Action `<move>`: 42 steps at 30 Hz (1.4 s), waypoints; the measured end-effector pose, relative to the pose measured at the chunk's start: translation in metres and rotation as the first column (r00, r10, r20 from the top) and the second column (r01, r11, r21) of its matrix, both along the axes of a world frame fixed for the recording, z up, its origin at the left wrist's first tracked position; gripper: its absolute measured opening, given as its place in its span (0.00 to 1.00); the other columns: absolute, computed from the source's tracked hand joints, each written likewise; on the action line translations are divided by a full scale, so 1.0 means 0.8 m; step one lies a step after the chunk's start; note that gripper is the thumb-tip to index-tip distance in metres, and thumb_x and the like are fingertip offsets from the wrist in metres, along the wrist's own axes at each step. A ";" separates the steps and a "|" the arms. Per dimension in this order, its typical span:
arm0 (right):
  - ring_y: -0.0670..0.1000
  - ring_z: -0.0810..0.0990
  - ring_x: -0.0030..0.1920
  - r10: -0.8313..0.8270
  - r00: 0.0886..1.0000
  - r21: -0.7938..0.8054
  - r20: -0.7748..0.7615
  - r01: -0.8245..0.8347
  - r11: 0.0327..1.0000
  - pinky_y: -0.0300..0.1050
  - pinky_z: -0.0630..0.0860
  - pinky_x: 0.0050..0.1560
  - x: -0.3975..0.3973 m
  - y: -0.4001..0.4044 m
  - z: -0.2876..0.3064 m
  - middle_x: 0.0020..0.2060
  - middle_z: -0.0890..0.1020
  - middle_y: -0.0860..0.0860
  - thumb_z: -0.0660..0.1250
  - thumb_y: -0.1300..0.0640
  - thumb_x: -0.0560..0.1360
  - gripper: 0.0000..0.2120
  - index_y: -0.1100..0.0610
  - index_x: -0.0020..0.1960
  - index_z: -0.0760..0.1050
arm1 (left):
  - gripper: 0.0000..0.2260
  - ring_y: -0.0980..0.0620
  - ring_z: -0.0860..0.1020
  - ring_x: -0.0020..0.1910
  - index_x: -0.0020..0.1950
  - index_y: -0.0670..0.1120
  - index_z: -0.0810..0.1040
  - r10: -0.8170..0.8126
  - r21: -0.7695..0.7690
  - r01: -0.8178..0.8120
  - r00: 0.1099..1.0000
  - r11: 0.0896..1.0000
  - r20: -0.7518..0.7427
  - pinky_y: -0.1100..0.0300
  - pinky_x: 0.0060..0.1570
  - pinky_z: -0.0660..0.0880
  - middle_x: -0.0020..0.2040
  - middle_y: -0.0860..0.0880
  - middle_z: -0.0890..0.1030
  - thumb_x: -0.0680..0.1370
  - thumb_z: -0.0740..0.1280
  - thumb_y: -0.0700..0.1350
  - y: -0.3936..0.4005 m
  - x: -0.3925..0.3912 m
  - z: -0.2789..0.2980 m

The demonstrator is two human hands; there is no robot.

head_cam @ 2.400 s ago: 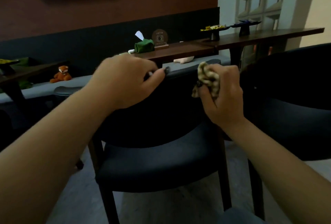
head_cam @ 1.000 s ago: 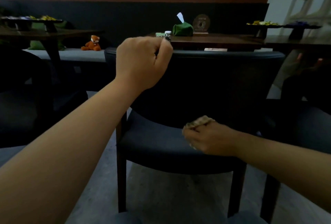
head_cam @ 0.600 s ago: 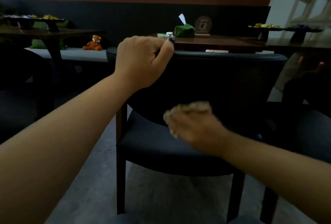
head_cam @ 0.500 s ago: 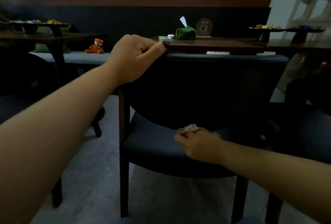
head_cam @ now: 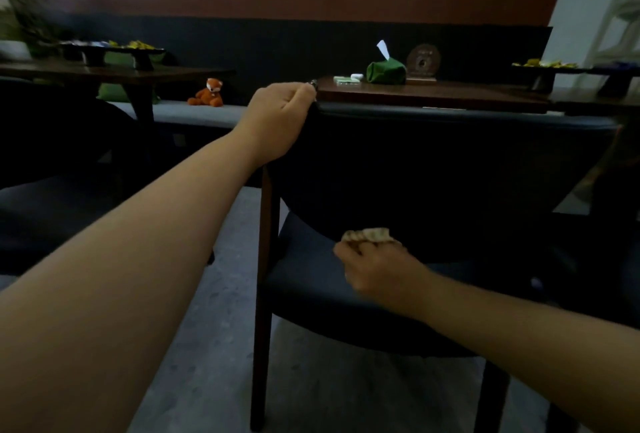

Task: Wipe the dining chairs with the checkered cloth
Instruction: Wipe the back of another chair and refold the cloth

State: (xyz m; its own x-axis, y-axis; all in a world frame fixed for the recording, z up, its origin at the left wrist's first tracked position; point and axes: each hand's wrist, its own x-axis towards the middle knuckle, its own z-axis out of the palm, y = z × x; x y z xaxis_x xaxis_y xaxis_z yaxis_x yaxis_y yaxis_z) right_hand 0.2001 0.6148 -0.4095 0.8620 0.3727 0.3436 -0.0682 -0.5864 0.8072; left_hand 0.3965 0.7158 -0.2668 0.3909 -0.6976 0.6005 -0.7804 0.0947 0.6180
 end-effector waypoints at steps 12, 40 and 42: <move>0.52 0.76 0.30 0.014 0.957 0.022 0.289 -0.021 1.000 0.43 0.70 0.27 0.018 0.038 0.064 0.48 0.80 0.58 0.65 0.58 0.75 0.09 0.60 0.49 0.82 | 0.16 0.63 0.72 0.29 0.40 0.48 0.75 0.082 0.046 -0.085 0.995 0.995 0.061 0.65 0.33 0.67 0.33 0.52 0.75 0.82 0.53 0.49 0.004 -0.011 0.006; 0.44 0.76 0.49 0.231 0.953 0.841 0.197 -0.286 0.460 0.38 0.74 0.50 -0.019 0.071 0.219 0.48 0.77 0.46 0.67 0.51 0.72 0.10 0.51 0.53 0.78 | 0.14 0.45 0.82 0.56 0.55 0.48 0.84 -0.481 -0.473 0.221 0.683 0.853 -0.549 0.58 0.50 0.79 0.55 0.43 0.83 0.70 0.76 0.48 0.091 -0.105 -0.083; 0.48 0.76 0.50 0.195 0.967 0.672 0.166 -0.255 0.695 0.45 0.76 0.50 -0.020 0.062 0.234 0.50 0.77 0.49 0.62 0.47 0.74 0.15 0.54 0.56 0.78 | 0.15 0.45 0.83 0.54 0.52 0.46 0.85 -0.453 -0.472 0.140 0.603 0.870 -0.656 0.57 0.47 0.80 0.54 0.42 0.84 0.67 0.78 0.47 0.093 -0.102 -0.080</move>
